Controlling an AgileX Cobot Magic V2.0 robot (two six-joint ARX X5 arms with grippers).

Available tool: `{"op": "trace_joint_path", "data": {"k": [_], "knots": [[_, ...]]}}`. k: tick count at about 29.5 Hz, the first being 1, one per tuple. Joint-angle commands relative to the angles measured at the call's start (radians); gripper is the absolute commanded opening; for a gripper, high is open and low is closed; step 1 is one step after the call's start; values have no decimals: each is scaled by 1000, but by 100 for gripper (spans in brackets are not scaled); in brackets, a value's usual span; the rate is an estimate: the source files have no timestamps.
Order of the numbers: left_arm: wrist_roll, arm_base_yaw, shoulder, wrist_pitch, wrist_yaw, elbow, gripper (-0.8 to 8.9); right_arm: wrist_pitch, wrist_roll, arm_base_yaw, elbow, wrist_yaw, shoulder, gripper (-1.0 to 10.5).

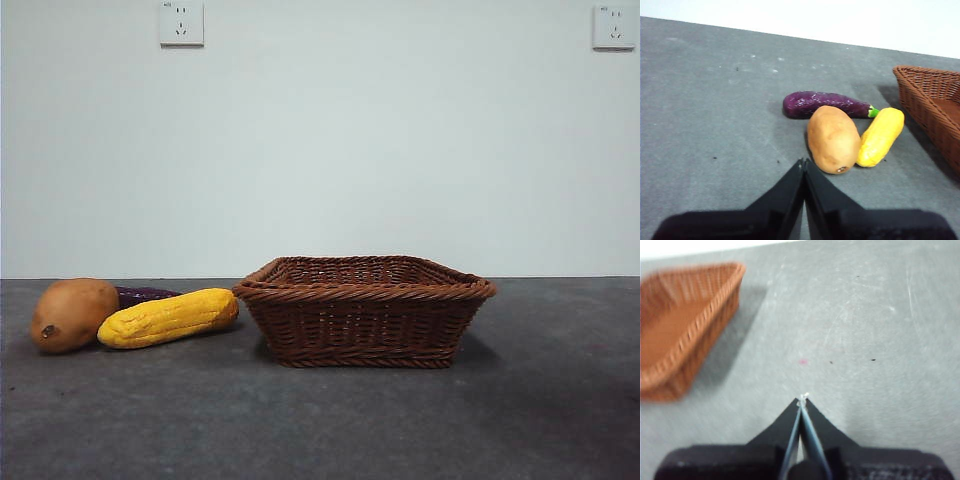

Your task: Help me put the vegetables on the table into the basket

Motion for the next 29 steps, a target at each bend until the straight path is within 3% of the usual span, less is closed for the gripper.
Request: {"op": "trace_joint_path", "data": {"k": [1,4,10,20,29], "knots": [[-34,3,0,-17,61,3,-6,70,153,1,-2,-34,-2,-5],[-50,3,0,-115,77,68,-6,121,277,1,29,-68,2,-12],[-109,2,51,-203,152,269,-6,30,270,1,236,-135,118,-12],[-48,2,231,-391,280,544,-6,-254,86,1,582,-261,344,-12],[43,-34,372,-610,333,797,-6,-526,-51,2,884,-278,500,-12]]}}
